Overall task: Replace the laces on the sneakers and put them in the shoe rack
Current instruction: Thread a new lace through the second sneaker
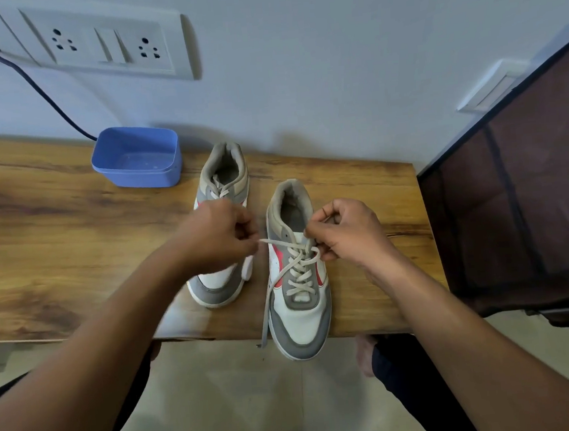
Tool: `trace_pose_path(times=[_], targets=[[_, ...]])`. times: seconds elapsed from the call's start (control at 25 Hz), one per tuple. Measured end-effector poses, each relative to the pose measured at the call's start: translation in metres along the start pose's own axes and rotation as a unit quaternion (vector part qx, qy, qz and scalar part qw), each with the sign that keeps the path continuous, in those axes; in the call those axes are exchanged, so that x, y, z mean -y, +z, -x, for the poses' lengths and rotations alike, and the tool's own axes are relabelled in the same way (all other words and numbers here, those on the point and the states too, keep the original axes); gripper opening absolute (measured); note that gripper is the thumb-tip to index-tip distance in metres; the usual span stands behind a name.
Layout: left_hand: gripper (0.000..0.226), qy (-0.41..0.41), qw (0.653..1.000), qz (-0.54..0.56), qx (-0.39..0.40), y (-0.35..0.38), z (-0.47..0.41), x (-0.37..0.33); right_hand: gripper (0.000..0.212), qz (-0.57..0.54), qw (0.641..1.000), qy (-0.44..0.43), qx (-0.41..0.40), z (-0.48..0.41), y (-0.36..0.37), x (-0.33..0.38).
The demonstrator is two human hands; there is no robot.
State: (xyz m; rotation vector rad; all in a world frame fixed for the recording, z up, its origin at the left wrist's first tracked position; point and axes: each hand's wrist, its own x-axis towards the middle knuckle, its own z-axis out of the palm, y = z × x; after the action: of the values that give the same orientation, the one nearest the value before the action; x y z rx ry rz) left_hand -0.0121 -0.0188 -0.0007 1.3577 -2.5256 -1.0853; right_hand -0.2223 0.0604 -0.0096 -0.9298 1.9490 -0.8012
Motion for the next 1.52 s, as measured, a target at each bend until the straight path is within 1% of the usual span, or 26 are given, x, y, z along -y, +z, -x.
trace_pose_path(times=[0.16,0.2,0.28,0.32,0.36,0.48,0.52,0.56,0.6,0.76,0.84,0.96,1.0,1.08,1.12,1.2,1.24,1.28,1.32,1.36,1.44,1.48,1.52], targets=[[0.014,0.003,0.997,0.051,0.053,-0.003,0.004,-0.007,0.013,0.007,1.0,-0.002,0.005,-0.001,-0.001,0.0],[0.015,-0.007,0.998,0.055,0.036,-0.004,0.004,-0.006,0.013,0.007,1.0,0.0,0.005,-0.001,0.0,0.0],[0.017,-0.047,0.997,0.056,-0.026,-0.015,0.003,0.0,0.014,0.003,1.0,0.002,0.004,-0.001,-0.001,0.0],[0.017,-0.059,0.996,0.055,-0.034,-0.02,0.002,0.004,0.014,0.001,1.0,0.002,0.003,-0.001,-0.002,0.0],[0.016,-0.059,0.997,0.055,-0.013,-0.022,0.002,0.004,0.014,0.002,1.0,0.001,0.004,-0.001,-0.002,-0.001],[0.01,-0.021,0.99,0.097,0.105,-0.005,0.007,-0.009,0.014,0.013,1.0,-0.002,0.009,-0.001,0.0,0.0],[0.012,-0.006,0.986,0.111,0.127,0.001,0.007,-0.013,0.014,0.014,1.0,-0.002,0.007,-0.001,-0.001,0.0],[0.015,0.007,0.985,0.117,0.128,0.004,0.006,-0.014,0.015,0.014,1.0,-0.002,0.007,-0.001,-0.001,0.0],[0.016,0.014,0.987,0.12,0.111,0.004,0.004,-0.012,0.015,0.013,1.0,-0.003,0.007,-0.001,-0.002,0.0],[0.02,0.008,0.992,0.128,-0.023,-0.008,0.002,-0.003,0.013,0.004,1.0,-0.004,0.017,0.0,-0.001,0.001],[0.021,0.01,0.991,0.13,-0.038,-0.007,0.003,-0.004,0.011,0.005,1.0,-0.001,0.019,0.001,0.001,0.001],[0.021,0.019,0.986,0.166,0.002,-0.008,0.007,-0.009,0.015,-0.005,0.999,0.022,0.023,0.001,-0.006,0.003],[0.019,0.032,0.982,0.186,0.022,-0.008,0.009,-0.014,0.018,-0.009,0.999,0.03,0.035,0.004,-0.01,0.005],[0.016,0.077,0.973,0.207,0.072,-0.001,0.014,-0.029,0.024,-0.013,0.995,0.042,0.086,0.014,-0.014,0.008],[0.014,0.105,0.968,0.203,0.106,0.006,0.019,-0.037,0.023,-0.011,0.993,0.039,0.111,0.02,-0.013,0.01],[0.016,0.137,0.954,0.184,0.192,0.02,0.031,-0.053,0.012,0.001,0.992,0.012,0.125,0.032,-0.012,0.012],[0.018,0.135,0.948,0.175,0.229,0.025,0.036,-0.055,0.011,-0.004,0.993,0.006,0.12,0.037,-0.016,0.013],[0.02,0.124,0.948,0.166,0.243,0.026,0.039,-0.054,0.012,-0.012,0.994,0.006,0.111,0.041,-0.024,0.013],[0.019,0.108,0.955,0.157,0.23,0.025,0.039,-0.05,0.013,-0.018,0.995,0.008,0.102,0.044,-0.036,0.014],[0.017,0.092,0.969,0.132,0.19,0.023,0.037,-0.043,0.013,-0.019,0.995,0.008,0.098,0.047,-0.051,0.013],[0.014,0.069,0.996,0.018,0.058,0.018,0.03,-0.03,0.013,-0.013,0.993,0.013,0.115,0.053,-0.08,0.006],[0.014,0.061,0.998,-0.032,-0.003,0.018,0.027,-0.026,0.013,0.013,0.991,0.022,0.131,0.056,-0.09,0.001],[0.015,0.056,0.996,-0.056,-0.037,0.02,0.025,-0.023,0.012,0.067,0.986,0.037,0.151,0.058,-0.096,-0.004]])
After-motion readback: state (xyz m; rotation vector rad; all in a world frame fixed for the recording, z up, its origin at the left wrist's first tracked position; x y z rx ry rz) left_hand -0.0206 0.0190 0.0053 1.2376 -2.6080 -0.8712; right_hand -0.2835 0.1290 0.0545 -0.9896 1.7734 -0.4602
